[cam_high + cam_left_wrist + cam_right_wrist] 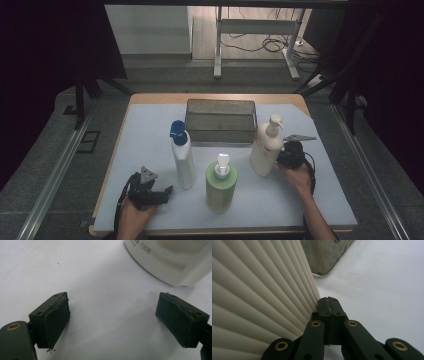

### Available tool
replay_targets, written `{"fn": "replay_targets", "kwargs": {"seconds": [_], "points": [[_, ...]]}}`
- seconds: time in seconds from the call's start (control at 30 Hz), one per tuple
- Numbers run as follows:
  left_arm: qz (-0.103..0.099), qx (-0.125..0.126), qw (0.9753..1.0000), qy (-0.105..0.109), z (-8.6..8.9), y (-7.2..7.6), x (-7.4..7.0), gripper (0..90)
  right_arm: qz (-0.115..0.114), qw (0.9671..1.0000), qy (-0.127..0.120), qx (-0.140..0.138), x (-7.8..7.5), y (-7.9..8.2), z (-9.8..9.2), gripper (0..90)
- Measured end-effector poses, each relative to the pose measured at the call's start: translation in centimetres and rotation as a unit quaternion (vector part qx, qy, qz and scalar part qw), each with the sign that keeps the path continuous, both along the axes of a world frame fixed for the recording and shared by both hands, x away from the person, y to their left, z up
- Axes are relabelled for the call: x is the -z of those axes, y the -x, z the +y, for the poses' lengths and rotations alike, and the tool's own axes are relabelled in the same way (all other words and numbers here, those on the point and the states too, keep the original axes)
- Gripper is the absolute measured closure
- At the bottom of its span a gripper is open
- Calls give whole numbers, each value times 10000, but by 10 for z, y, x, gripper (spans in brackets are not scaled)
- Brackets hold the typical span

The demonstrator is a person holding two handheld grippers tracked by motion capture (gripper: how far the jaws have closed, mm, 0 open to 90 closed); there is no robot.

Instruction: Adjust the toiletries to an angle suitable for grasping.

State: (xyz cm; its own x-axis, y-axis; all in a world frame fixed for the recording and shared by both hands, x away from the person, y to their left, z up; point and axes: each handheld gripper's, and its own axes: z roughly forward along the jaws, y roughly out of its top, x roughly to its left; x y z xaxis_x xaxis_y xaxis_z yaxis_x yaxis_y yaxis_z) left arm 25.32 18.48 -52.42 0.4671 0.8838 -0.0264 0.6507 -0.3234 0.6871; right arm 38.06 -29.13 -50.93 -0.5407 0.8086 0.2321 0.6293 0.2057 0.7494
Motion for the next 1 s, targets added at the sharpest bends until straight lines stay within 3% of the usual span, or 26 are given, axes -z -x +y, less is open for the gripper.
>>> {"fn": "replay_targets", "kwargs": {"seconds": [0.2,0.43,0.63,1.0], "points": [[1,5,10000,-11,0,0,0,122,23,10000,10,-41,1,-2,2,895],[-7,0,10000,-10,0,0,0,123,-106,9997,235,48,-6,4,-5,804],[-5,4,10000,-15,0,0,0,123,-250,9987,395,226,-13,21,-21,728],[-3,6,10000,-20,0,0,0,123,-411,9971,593,247,-26,57,-33,583]]}}
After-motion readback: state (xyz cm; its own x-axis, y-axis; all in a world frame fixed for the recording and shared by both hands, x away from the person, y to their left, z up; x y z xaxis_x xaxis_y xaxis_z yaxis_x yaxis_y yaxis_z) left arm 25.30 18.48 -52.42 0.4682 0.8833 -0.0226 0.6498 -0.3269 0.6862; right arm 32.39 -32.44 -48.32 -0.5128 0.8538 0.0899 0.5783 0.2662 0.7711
